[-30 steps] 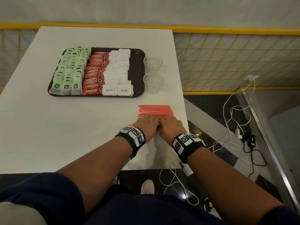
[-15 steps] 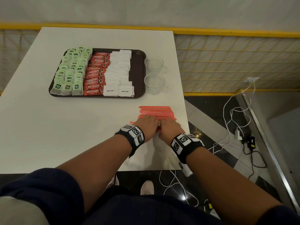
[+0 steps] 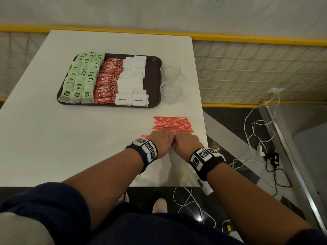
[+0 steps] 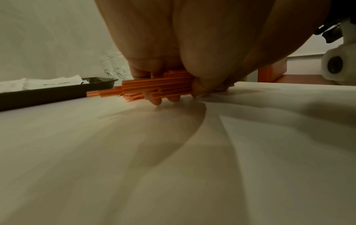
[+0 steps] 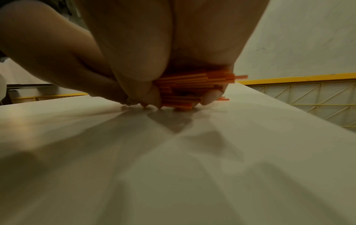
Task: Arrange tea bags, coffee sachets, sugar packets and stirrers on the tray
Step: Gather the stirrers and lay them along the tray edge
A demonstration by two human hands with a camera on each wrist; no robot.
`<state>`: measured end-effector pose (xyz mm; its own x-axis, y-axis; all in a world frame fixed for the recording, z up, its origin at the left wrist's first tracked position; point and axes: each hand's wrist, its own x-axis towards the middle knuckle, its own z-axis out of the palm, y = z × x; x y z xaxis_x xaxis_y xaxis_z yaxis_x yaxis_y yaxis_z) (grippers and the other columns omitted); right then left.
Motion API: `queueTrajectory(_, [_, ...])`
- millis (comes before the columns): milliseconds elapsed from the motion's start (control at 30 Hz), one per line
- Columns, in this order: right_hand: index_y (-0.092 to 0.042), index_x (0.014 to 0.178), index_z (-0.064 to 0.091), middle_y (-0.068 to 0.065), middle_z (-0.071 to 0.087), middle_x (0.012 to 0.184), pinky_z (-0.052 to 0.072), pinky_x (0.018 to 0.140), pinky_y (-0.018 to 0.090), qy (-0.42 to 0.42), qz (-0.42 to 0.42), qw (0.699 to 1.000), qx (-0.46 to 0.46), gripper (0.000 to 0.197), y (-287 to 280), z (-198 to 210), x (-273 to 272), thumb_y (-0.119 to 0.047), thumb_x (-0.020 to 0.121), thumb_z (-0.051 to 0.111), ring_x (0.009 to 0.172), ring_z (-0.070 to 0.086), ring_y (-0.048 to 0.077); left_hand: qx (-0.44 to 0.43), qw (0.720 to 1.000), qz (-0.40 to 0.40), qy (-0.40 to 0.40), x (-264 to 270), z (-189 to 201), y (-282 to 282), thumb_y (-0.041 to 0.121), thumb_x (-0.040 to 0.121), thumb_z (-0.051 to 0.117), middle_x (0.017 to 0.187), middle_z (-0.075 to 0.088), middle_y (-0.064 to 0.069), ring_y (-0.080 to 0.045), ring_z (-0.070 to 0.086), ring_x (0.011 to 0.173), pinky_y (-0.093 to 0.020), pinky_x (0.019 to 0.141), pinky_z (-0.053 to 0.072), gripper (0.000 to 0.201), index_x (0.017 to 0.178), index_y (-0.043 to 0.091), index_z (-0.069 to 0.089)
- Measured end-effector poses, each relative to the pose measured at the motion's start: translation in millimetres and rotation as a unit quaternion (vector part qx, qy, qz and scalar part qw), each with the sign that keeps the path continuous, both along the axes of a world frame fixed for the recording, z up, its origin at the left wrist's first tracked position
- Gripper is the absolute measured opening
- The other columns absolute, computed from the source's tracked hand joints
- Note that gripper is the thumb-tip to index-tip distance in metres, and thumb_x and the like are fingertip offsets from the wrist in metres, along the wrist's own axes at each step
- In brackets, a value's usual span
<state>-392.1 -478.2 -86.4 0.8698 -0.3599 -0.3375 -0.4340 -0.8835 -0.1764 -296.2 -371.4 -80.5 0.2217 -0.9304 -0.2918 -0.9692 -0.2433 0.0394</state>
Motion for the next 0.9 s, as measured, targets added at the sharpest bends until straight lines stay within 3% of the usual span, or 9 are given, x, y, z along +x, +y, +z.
queueTrajectory(233, [-0.024, 0.119, 0.058, 0.000, 0.063, 0.120, 0.042, 0.090, 0.038, -0.014, 0.024, 1.000, 0.014, 0.032, -4, 19, -2, -0.030, 0.088, 0.050, 0.108, 0.059, 0.024, 0.024, 0.995, 0.042, 0.088, 7, 12, 6, 0.016, 0.097, 0.038, 0.124, 0.056, -0.014, -0.034, 0.057, 0.105, -0.039, 0.080, 0.041, 0.028, 0.123, 0.008, 0.045])
queueTrajectory(333, [-0.030, 0.119, 0.058, -0.005, 0.063, 0.119, 0.046, 0.092, 0.039, -0.026, -0.007, 0.999, 0.031, 0.042, -18, 38, -6, -0.055, 0.085, 0.057, 0.106, 0.060, 0.021, 0.036, 0.980, 0.106, 0.162, 19, 24, 14, 0.014, 0.095, 0.040, 0.122, 0.059, -0.016, -0.035, 0.059, 0.105, -0.034, 0.080, 0.039, 0.032, 0.127, 0.012, 0.044])
queueTrajectory(400, [-0.029, 0.115, 0.058, -0.007, 0.060, 0.110, 0.049, 0.088, 0.038, -0.066, -0.071, 0.990, 0.098, 0.056, -29, 54, -7, -0.068, 0.076, 0.063, 0.098, 0.059, 0.016, 0.024, 0.966, 0.146, 0.211, 33, 36, 22, 0.015, 0.095, 0.041, 0.115, 0.059, -0.015, -0.033, 0.059, 0.098, -0.033, 0.078, 0.040, 0.029, 0.124, 0.011, 0.042])
queueTrajectory(533, [-0.027, 0.125, 0.051, -0.003, 0.058, 0.105, 0.047, 0.078, 0.030, -0.156, -0.212, 0.930, 0.256, 0.067, -31, 85, 5, -0.071, 0.075, 0.060, 0.090, 0.059, 0.013, -0.056, 0.948, 0.192, 0.247, 61, 62, 34, 0.020, 0.100, 0.041, 0.088, 0.051, -0.005, -0.026, 0.052, 0.077, -0.033, 0.066, 0.037, 0.014, 0.110, 0.010, 0.039])
queueTrajectory(600, [-0.026, 0.122, 0.051, 0.002, 0.061, 0.101, 0.049, 0.073, 0.031, -0.154, -0.232, 0.904, 0.325, 0.065, -21, 100, 21, -0.073, 0.078, 0.054, 0.079, 0.058, 0.013, -0.095, 0.941, 0.197, 0.259, 71, 77, 36, 0.021, 0.101, 0.041, 0.080, 0.049, -0.002, -0.024, 0.051, 0.072, -0.032, 0.062, 0.035, 0.009, 0.101, 0.014, 0.036])
queueTrajectory(700, [-0.022, 0.111, 0.055, 0.004, 0.058, 0.077, 0.040, 0.053, 0.028, -0.190, -0.230, 0.856, 0.423, 0.057, 1, 125, 55, -0.070, 0.080, 0.055, 0.054, 0.047, 0.012, -0.123, 0.937, 0.189, 0.266, 81, 101, 33, 0.021, 0.100, 0.041, 0.078, 0.050, -0.005, -0.025, 0.051, 0.070, -0.034, 0.061, 0.037, 0.008, 0.099, 0.015, 0.036])
queueTrajectory(767, [-0.013, 0.093, 0.054, 0.005, 0.046, 0.063, 0.029, 0.044, 0.025, -0.238, -0.232, 0.823, 0.461, 0.048, 13, 143, 76, -0.061, 0.085, 0.060, 0.044, 0.035, 0.012, -0.132, 0.935, 0.180, 0.277, 87, 117, 32, 0.020, 0.100, 0.041, 0.086, 0.056, -0.012, -0.031, 0.056, 0.076, -0.038, 0.066, 0.043, 0.014, 0.110, 0.010, 0.040])
queueTrajectory(833, [-0.013, 0.080, 0.050, 0.002, 0.035, 0.053, 0.021, 0.041, 0.023, -0.279, -0.246, 0.785, 0.495, 0.039, 20, 156, 93, -0.047, 0.088, 0.066, 0.040, 0.026, 0.012, -0.141, 0.930, 0.163, 0.296, 92, 135, 33, 0.019, 0.100, 0.040, 0.095, 0.059, -0.016, -0.029, 0.058, 0.079, -0.040, 0.070, 0.047, 0.030, 0.128, 0.007, 0.038])
queueTrajectory(900, [-0.013, 0.075, 0.049, -0.001, 0.033, 0.047, 0.020, 0.041, 0.023, -0.301, -0.257, 0.767, 0.506, 0.035, 25, 167, 106, -0.039, 0.086, 0.071, 0.039, 0.024, 0.012, -0.160, 0.927, 0.130, 0.313, 97, 152, 38, 0.016, 0.100, 0.040, 0.093, 0.058, -0.013, -0.022, 0.055, 0.073, -0.032, 0.067, 0.046, 0.045, 0.143, 0.009, 0.029])
